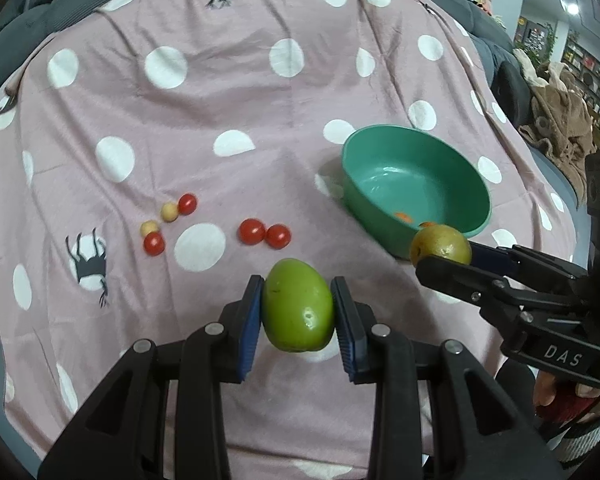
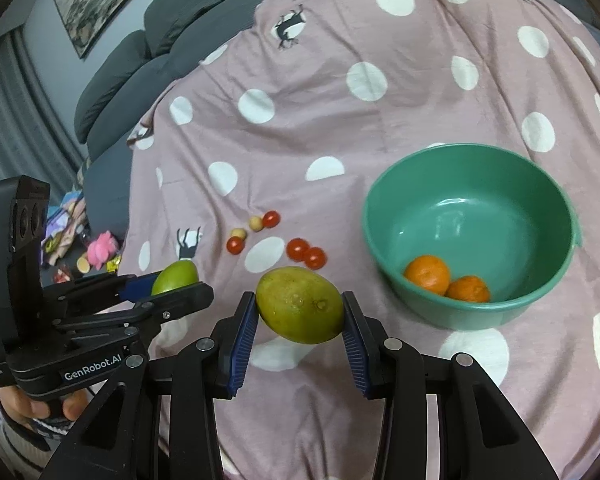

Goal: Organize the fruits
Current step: 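Carry lime and lemon into the green bowl and open both tools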

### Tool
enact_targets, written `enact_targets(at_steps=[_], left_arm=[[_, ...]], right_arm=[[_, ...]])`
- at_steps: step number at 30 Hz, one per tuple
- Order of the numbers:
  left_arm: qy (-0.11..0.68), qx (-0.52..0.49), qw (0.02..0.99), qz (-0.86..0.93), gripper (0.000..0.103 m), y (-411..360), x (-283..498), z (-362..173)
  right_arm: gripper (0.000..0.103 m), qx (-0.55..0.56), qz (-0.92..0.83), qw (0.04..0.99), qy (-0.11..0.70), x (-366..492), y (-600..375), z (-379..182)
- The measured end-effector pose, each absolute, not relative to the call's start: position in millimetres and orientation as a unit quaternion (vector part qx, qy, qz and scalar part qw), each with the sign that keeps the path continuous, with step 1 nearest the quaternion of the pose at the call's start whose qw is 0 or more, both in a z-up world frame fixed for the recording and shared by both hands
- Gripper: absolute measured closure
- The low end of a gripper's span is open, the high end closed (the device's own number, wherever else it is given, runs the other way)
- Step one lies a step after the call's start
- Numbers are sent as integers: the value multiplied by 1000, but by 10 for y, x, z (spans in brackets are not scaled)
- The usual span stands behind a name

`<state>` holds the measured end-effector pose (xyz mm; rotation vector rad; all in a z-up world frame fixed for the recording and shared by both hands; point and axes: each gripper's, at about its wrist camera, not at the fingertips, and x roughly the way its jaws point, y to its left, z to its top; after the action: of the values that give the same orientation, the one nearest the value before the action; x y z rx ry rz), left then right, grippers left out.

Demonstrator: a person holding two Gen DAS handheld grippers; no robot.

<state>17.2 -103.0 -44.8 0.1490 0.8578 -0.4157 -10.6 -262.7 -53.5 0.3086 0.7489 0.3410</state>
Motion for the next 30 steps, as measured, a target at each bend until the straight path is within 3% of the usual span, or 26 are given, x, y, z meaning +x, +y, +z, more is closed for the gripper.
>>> enact_targets(at_steps=[30], left_arm=[[387,103,863,-307,70,-2201,757,-638]], right_arm=[[60,183,55,917,351,141,-3511,-824]])
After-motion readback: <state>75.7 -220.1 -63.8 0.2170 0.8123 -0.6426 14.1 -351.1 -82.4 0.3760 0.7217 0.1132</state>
